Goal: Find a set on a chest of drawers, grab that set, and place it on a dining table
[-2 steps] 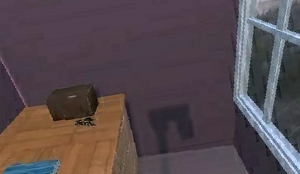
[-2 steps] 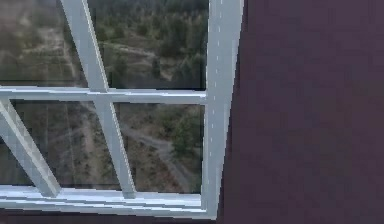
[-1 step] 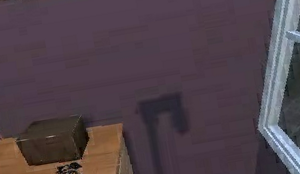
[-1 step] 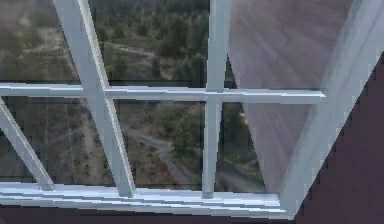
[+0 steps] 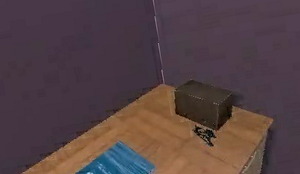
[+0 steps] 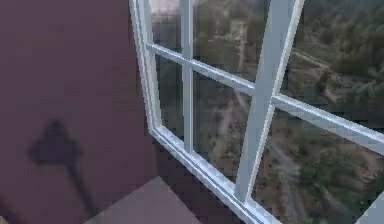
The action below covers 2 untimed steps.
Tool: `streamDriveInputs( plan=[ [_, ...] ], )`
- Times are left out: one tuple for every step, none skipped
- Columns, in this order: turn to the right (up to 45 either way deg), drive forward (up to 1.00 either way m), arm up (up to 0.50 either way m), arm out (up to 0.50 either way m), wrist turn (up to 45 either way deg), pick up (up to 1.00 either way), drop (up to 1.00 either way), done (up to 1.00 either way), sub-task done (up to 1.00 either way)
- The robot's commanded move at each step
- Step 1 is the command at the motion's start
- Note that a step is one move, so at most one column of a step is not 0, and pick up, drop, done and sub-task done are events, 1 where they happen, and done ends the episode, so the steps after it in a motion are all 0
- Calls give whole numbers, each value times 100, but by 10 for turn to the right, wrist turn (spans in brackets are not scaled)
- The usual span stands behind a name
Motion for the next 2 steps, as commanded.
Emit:
streamDriveInputs(
  plan=[
    [-450,0,0,0,0,0,0,0,0],
    [-270,0,0,0,0,0,0,0,0]
  ],
)
